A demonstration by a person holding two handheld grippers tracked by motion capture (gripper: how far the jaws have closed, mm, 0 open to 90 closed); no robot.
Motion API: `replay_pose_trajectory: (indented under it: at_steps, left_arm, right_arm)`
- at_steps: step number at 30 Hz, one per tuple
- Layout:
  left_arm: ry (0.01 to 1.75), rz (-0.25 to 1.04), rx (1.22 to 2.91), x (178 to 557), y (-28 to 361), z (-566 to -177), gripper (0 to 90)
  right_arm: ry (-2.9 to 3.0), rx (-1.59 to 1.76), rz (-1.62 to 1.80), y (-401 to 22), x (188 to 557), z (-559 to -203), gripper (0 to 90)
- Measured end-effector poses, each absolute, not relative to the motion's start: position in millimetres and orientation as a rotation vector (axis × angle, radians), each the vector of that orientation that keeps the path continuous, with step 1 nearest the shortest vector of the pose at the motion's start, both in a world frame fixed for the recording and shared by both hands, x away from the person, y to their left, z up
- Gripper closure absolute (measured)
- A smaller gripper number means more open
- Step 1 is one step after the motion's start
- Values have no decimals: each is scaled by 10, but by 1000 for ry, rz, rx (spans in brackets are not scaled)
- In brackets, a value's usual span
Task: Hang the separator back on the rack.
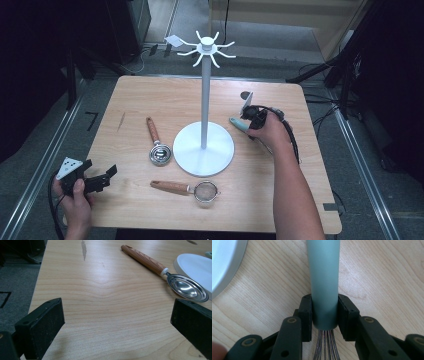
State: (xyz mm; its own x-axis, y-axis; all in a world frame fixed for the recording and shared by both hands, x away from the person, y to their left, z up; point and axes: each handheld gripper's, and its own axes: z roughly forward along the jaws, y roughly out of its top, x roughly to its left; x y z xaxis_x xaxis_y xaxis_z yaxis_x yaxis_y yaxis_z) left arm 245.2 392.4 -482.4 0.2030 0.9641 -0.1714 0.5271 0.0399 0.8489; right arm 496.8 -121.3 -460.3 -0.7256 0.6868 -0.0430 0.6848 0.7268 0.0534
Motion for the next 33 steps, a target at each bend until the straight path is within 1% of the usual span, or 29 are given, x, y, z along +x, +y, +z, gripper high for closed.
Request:
replay_pose_trajectory:
  at_steps: [2,5,8,12,16,18,25,33]
  left_arm:
    - [1443,633,1608,2455,3923,-4825,0]
    - [1443,632,1607,2453,3925,-4825,0]
    - [1439,628,1604,2451,3933,-4825,0]
    - [1441,626,1603,2451,3936,-4824,0]
    - [1439,627,1602,2450,3935,-4825,0]
    - [1438,626,1602,2451,3936,-4825,0]
    - [1438,627,1600,2448,3936,-4824,0]
    - [1438,625,1600,2445,3937,-4825,0]
  right_arm:
    - [2856,1167,51,-1210,4973,-4604,684]
    - [2876,1152,51,-1219,4976,-4603,700]
    - [2832,1205,20,-1175,4963,-4605,709]
    - [2806,1189,-41,-1109,4944,-4601,711]
    - [2813,1190,-26,-1111,4927,-4600,711]
    - [2801,1256,16,-1132,4911,-4597,712]
    - [2787,1307,54,-1153,4832,-4550,712]
    - [2778,1456,93,-1305,4638,-4418,713]
